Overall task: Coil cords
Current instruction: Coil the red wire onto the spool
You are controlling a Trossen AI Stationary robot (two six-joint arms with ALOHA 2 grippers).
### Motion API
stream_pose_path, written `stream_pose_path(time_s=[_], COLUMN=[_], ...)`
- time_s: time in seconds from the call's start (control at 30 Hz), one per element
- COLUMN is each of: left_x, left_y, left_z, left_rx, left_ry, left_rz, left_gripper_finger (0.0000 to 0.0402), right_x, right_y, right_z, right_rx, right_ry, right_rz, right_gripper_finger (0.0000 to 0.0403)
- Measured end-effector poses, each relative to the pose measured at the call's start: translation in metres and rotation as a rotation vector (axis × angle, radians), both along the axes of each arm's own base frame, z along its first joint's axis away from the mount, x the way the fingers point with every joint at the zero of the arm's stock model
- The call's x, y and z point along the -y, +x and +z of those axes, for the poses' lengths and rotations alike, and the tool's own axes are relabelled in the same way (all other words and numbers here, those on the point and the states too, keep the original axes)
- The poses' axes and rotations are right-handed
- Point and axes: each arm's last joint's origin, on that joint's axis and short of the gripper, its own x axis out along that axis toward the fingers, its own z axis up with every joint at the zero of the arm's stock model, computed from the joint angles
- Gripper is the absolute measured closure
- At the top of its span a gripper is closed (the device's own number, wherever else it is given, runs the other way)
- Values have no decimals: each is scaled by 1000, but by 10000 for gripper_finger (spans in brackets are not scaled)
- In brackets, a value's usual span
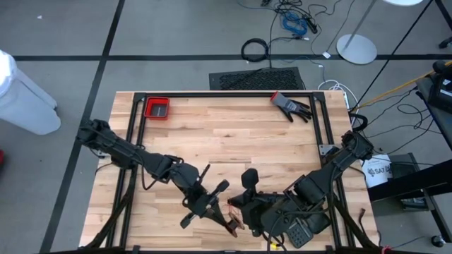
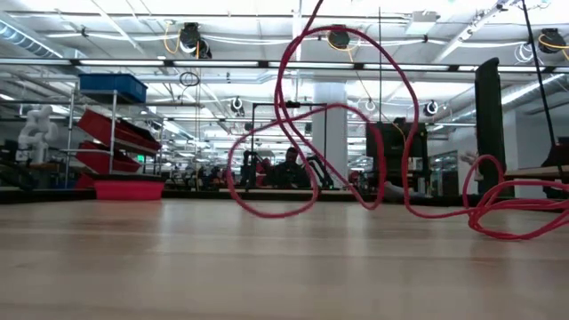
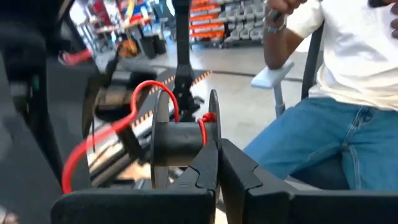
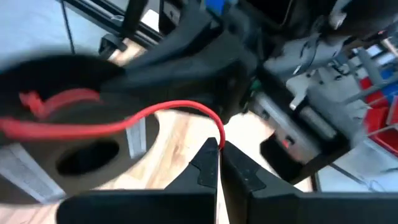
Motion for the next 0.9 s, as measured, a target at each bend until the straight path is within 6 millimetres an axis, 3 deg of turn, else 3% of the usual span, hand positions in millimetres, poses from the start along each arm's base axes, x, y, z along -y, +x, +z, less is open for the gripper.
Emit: stream_pose_path(time_s=[0.4,0.67,0.9], left_x=[1,9,13], left_y=[0,-5,-8], left_z=[6,10,12], left_rx=[51,90,125], left_ry=[-26,-51,-36], left_rz=[-32,-118,-143], left_gripper_finger=[393,393,393], right_x=[5,10,15], right_y=[6,26,29], right_z=[1,-18,-22], right_rx=[12,-51,-109], right_ry=[73,85,160], right_rz=[-2,59,97], right_gripper_finger=[403,403,403])
